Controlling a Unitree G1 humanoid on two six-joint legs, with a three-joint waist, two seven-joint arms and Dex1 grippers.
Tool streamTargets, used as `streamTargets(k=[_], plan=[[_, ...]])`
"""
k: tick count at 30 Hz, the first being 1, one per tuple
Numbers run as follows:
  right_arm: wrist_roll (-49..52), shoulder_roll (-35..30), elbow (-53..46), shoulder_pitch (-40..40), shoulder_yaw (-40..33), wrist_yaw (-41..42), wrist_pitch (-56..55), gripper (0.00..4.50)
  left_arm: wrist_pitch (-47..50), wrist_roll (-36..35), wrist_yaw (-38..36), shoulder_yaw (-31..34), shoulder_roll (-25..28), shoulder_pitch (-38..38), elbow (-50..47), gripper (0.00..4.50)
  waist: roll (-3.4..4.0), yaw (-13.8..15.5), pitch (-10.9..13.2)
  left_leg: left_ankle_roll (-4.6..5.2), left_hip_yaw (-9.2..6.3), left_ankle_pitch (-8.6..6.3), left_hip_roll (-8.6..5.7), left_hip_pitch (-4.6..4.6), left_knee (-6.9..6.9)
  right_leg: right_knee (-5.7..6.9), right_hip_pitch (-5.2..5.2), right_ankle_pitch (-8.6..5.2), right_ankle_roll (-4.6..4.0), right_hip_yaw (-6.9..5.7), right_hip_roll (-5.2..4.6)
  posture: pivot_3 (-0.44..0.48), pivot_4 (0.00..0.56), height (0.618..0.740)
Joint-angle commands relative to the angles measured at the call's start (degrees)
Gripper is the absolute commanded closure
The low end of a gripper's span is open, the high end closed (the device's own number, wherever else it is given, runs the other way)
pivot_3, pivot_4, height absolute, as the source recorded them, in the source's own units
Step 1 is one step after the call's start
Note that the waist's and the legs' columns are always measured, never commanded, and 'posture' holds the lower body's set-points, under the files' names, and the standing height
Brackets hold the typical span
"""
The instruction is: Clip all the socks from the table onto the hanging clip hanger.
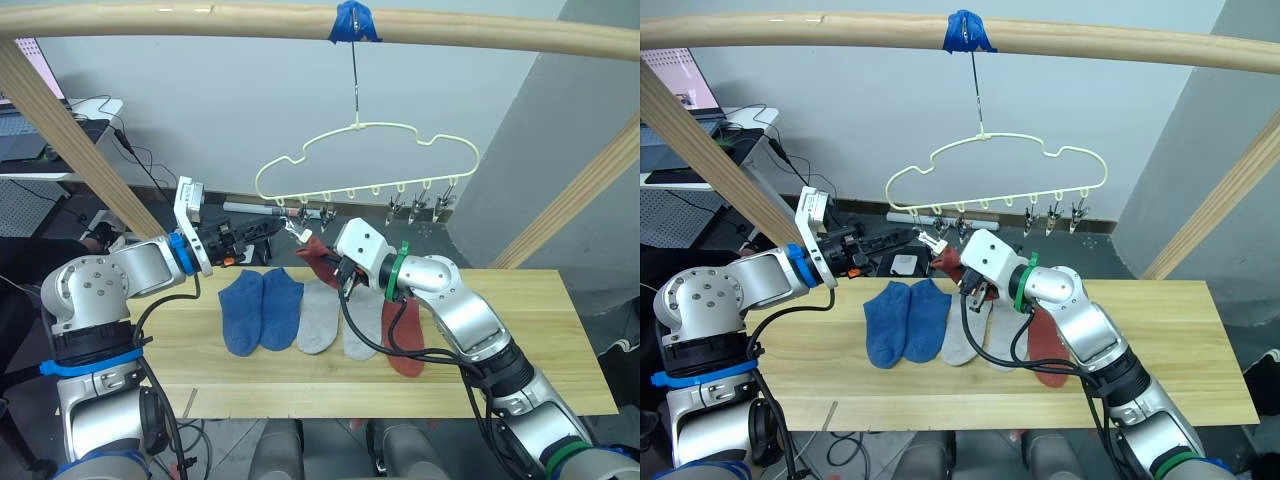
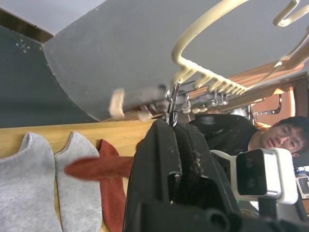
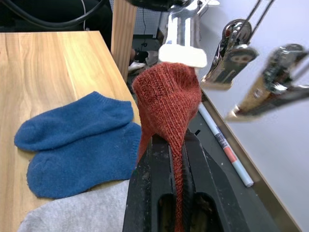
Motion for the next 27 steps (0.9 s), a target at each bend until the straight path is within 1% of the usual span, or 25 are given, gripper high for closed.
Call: streamTargets(k=[1, 7, 11, 18, 21, 24, 27], plan=[[-0.07, 1.06, -0.56, -1.65, -0.08, -0.03, -1.56, 4.48, -0.68, -0.91, -0.72, 0.09, 0.59, -0.24, -1.5, 4.5, 0.0, 0.0, 0.0, 0.0, 0.0, 0.0, 0.0, 0.0, 0.0, 0.0, 0.0, 0.0, 0.0, 0.0, 0.0, 0.042, 0.193, 0.74], [-1.14, 1.44, 0.83, -2.64, 0.57, 0.13, -2.99, 4.48, -0.9, -0.84, -1.42, -0.78, 0.65, -0.55, -1.48, 4.5, 0.0, -0.01, 0.0, -0.03, 0.0, 0.01, 0.0, 0.0, 0.0, 0.01, 0.0, 0.0, 0.0, 0.0, 0.0, 0.042, 0.187, 0.74], [-1.79, 2.06, 1.16, -3.3, 0.42, -0.36, -3.61, 4.48, -1.79, -0.26, -2.98, -2.13, 1.4, 0.71, -2.94, 4.5, 0.0, -0.02, -0.01, -0.05, -0.01, 0.03, 0.0, 0.0, 0.0, 0.01, -0.01, 0.0, 0.0, -0.02, 0.0, 0.041, 0.181, 0.74], [-2.39, 3.2, 1.98, -3.7, -0.36, -0.76, -4.22, 4.48, -8.59, 3.74, -5.27, -5.15, 2.79, 2.55, -4.91, 4.5, -0.02, -0.02, -0.02, -0.19, -0.01, 0.11, 0.0, -0.01, -0.03, 0.02, -0.02, 0.01, -0.01, -0.02, -0.01, 0.044, 0.169, 0.74], [-2.3, 3.66, 2.69, -3.95, -0.72, -0.89, -4.45, 4.5, -8.84, 2.67, -5.76, -4.31, 2.85, 2.75, -4.29, 3.75, -0.02, -0.01, -0.02, -0.19, -0.01, 0.11, 0.0, -0.01, -0.03, 0.03, -0.04, 0.01, -0.01, -0.02, -0.01, 0.044, 0.169, 0.74], [-2.15, 4.2, 3.67, -4.32, -1.06, -1.08, -4.71, 4.5, -8.94, 2.34, -5.06, -3.3, 2.85, 2.29, -3.42, 2.76, -0.02, 0.0, -0.02, -0.17, -0.01, 0.1, 0.0, -0.02, -0.03, 0.02, -0.04, 0.01, -0.01, -0.03, -0.02, 0.05, 0.169, 0.74], [-1.91, 4.72, 4.58, -4.49, -1.36, -1.34, -4.93, 4.5, -8.4, 1.48, -5.04, -2.14, 3.69, 2.96, -3.9, 1.87, -0.03, 0.0, -0.02, -0.17, -0.01, 0.09, 0.0, -0.03, -0.03, 0.03, -0.05, 0.01, -0.01, -0.03, -0.02, 0.057, 0.169, 0.74]])
